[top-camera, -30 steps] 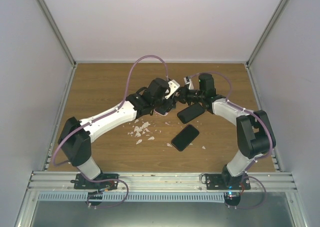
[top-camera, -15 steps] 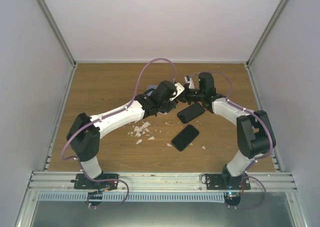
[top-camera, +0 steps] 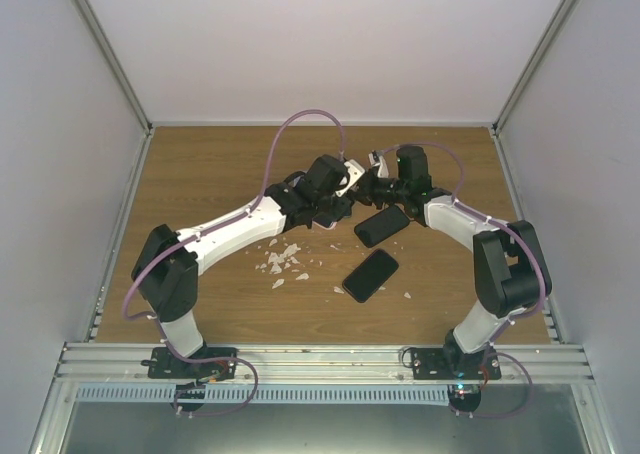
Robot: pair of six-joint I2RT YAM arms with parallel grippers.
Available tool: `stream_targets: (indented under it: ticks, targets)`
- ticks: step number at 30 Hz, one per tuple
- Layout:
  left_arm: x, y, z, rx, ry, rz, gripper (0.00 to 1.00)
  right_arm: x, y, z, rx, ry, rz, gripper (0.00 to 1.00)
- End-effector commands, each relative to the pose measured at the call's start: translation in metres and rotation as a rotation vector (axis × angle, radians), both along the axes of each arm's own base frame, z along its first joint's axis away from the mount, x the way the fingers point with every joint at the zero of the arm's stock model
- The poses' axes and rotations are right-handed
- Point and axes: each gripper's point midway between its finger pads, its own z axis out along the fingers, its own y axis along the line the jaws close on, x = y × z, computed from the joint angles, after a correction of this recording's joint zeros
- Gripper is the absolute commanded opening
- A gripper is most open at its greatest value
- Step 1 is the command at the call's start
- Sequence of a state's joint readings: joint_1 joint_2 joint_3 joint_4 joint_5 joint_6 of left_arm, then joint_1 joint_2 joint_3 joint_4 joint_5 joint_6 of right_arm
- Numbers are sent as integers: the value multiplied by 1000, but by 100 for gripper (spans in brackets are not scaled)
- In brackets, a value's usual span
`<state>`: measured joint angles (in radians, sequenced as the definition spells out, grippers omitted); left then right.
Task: Take the phone out of the phone case
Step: Remove the phone case from the phone.
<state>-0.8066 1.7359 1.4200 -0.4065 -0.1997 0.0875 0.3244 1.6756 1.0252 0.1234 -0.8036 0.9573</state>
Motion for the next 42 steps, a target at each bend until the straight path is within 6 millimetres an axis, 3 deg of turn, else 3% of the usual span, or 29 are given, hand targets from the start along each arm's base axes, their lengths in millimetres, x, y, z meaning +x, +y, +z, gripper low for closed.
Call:
stream_targets:
  ticks: [1, 17, 25, 38, 42]
  targets:
    - [4, -3, 31, -73, -45, 6, 62, 3, 4, 32, 30, -94, 11, 0]
    - [15, 7, 23, -11, -86, 70, 50, 3, 2, 28, 16, -89, 5, 1]
    - [12, 8, 21, -10, -79, 58, 33, 2, 1, 27, 10, -92, 4, 0]
    - [16, 12, 21, 4, -87, 67, 27, 2, 0, 27, -4, -99, 2, 0]
    - [19, 15, 15, 28, -91, 83, 30, 3, 0, 26, -12, -93, -4, 1]
